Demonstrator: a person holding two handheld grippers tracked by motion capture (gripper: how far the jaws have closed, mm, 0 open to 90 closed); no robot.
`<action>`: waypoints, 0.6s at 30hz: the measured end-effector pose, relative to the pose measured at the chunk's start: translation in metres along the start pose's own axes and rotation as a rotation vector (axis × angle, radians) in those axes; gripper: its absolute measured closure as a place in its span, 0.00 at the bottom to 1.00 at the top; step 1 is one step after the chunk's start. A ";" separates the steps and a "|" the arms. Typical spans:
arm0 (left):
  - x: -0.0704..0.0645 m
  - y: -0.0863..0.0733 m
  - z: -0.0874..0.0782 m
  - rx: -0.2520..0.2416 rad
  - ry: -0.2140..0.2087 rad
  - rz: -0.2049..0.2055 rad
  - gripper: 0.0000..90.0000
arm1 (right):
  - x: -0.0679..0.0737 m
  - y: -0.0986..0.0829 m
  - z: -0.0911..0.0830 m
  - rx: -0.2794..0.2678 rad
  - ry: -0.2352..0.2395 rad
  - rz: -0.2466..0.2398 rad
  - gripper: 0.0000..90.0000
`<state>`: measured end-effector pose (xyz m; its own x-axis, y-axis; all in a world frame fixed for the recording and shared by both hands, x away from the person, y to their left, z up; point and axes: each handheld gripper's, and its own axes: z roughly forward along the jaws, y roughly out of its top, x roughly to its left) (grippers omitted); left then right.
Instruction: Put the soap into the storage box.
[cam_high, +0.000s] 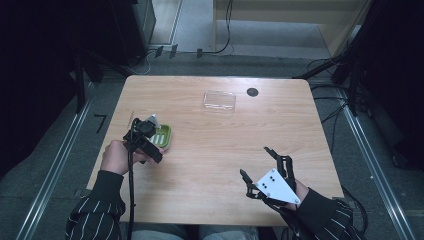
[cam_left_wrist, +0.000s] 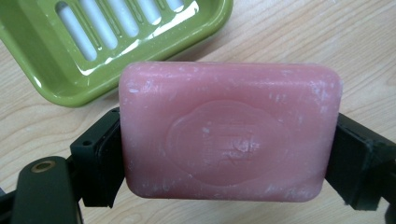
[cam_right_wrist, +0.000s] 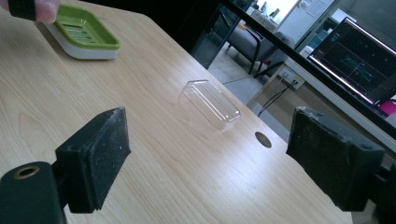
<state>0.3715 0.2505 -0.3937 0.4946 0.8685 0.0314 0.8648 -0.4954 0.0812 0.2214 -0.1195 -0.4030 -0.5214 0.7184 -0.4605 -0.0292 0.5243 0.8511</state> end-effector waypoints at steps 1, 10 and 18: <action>0.001 0.001 0.000 0.002 -0.002 0.000 0.15 | 0.000 0.000 0.000 0.000 0.000 0.000 0.15; 0.004 0.008 -0.001 -0.008 0.000 -0.024 0.15 | 0.000 0.000 0.000 0.000 0.004 -0.004 0.15; 0.008 0.013 -0.004 -0.021 0.005 -0.037 0.15 | 0.000 0.000 0.000 0.002 0.000 0.000 0.15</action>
<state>0.3868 0.2510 -0.3883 0.4616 0.8865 0.0330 0.8806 -0.4624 0.1035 0.2213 -0.1196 -0.4032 -0.5214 0.7185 -0.4603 -0.0272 0.5252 0.8506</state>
